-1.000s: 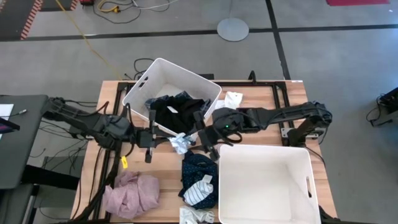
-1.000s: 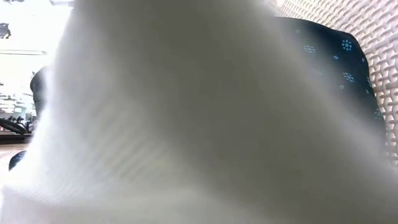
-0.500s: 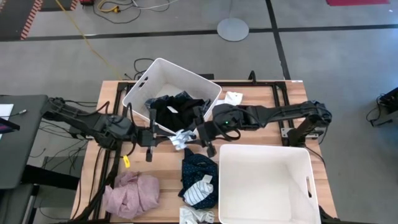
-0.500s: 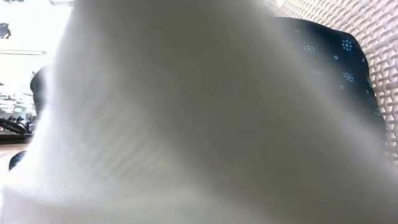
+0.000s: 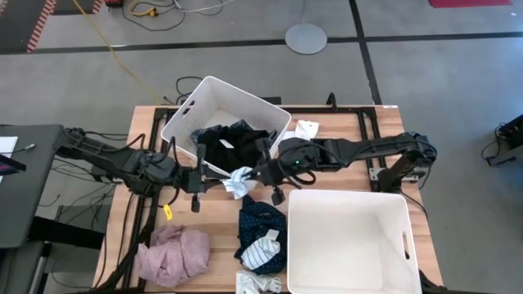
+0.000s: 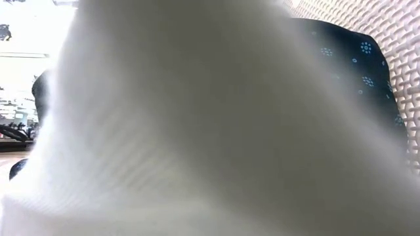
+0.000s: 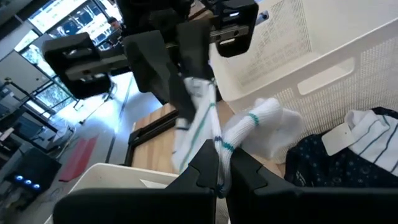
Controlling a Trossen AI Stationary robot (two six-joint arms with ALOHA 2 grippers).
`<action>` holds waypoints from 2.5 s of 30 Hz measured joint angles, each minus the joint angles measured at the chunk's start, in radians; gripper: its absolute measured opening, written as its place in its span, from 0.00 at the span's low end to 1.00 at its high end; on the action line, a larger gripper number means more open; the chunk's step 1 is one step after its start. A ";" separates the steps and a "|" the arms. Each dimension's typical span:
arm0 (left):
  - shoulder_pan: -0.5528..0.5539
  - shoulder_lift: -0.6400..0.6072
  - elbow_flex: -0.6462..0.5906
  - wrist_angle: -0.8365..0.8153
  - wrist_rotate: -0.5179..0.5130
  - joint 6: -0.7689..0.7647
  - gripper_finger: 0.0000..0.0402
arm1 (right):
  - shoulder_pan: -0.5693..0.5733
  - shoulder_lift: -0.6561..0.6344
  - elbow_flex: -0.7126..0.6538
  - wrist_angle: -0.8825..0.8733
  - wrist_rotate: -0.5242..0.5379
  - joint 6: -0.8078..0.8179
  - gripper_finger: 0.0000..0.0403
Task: Sort clothes
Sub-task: Put the left white striped sock into the bottom white laundry bin
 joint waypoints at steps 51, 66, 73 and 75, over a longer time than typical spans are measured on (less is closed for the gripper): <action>-0.252 -0.009 0.000 -0.145 -0.023 -0.333 0.56 | 0.396 -0.520 0.001 -0.648 0.126 0.341 0.00; -0.259 0.076 0.000 -0.142 -0.017 -0.387 0.56 | 0.561 -0.524 0.001 -0.879 0.128 0.773 0.00; -0.276 0.098 0.000 -0.137 -0.018 -0.393 0.56 | 0.627 -0.500 0.001 -0.938 0.153 0.913 0.00; -0.278 0.098 0.000 -0.136 -0.020 -0.401 0.56 | 0.641 -0.487 0.001 -0.958 0.153 0.956 0.00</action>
